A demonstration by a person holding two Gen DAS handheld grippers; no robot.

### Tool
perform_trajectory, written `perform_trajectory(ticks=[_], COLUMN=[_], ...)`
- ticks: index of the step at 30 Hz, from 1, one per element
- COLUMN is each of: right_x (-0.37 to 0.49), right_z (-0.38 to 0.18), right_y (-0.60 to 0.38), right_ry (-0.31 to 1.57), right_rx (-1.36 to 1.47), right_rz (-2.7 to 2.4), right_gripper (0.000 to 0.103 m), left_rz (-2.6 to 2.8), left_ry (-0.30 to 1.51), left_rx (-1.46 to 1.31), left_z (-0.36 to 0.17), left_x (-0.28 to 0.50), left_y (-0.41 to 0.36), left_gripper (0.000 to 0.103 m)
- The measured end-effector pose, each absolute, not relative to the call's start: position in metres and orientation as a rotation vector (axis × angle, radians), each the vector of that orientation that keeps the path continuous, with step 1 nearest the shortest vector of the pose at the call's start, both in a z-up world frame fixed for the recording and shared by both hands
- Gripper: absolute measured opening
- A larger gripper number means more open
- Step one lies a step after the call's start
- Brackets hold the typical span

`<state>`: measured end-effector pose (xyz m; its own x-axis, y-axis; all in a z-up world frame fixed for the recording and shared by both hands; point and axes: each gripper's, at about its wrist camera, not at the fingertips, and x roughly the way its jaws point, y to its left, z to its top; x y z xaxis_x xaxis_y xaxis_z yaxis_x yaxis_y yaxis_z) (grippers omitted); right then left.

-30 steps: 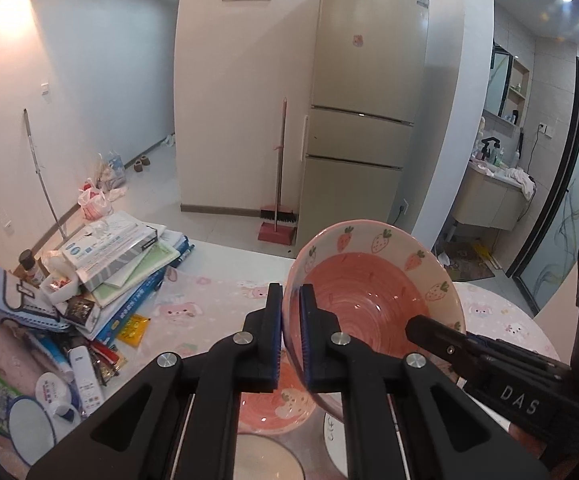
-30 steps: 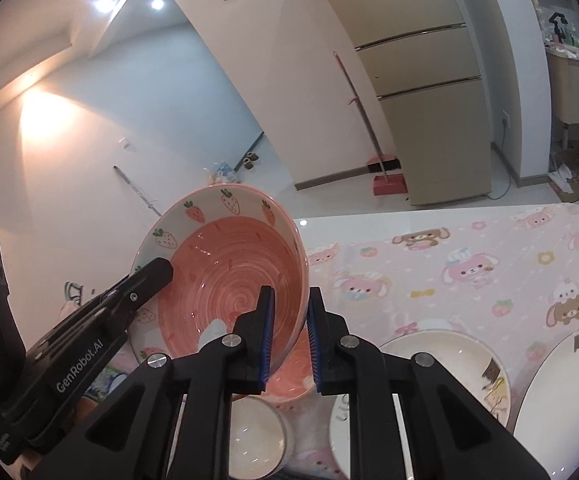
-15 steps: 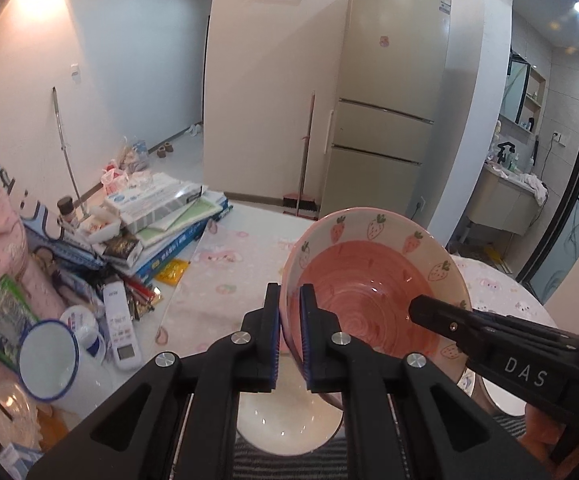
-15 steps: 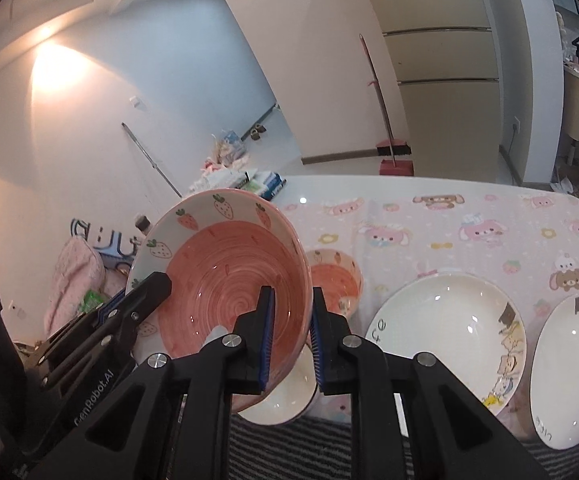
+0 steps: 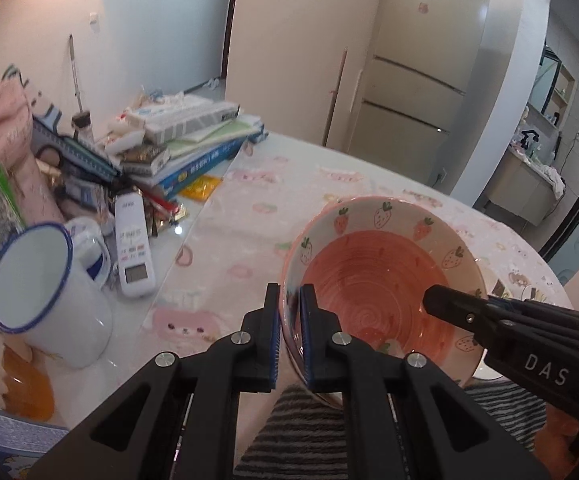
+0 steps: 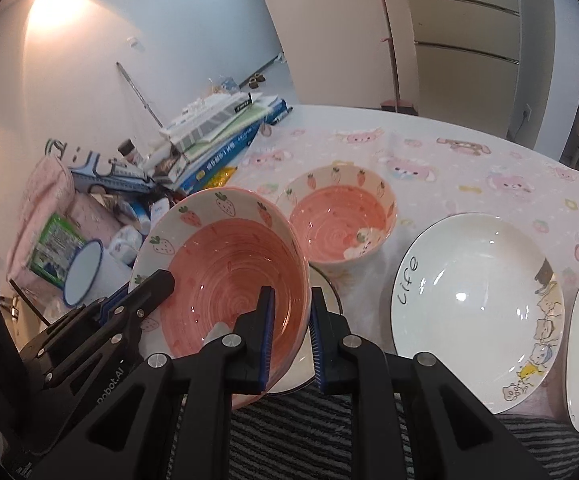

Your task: Organize plates and bowls

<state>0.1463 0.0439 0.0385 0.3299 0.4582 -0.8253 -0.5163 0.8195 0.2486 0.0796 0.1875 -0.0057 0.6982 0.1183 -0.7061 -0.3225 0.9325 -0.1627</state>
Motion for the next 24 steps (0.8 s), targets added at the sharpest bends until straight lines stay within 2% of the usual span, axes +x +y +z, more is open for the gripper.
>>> perform_trajectory(ticks=[15, 24], right_x=[0.151, 0.152], right_z=[0.004, 0.002], right_y=[0.059, 0.06], right_ry=[1.074, 1.077], right_rx=[-0.217, -0.274], right_rz=[0.548, 0.578], right_gripper=[0.019, 0.019], left_rz=[0.228, 0.24], left_ry=[0.836, 0.824], left_rx=[-0.32, -0.293], left_z=[-0.053, -0.056], left_x=[0.094, 0.095], left_y=[0.185, 0.182], left_gripper=[0.008, 0.009])
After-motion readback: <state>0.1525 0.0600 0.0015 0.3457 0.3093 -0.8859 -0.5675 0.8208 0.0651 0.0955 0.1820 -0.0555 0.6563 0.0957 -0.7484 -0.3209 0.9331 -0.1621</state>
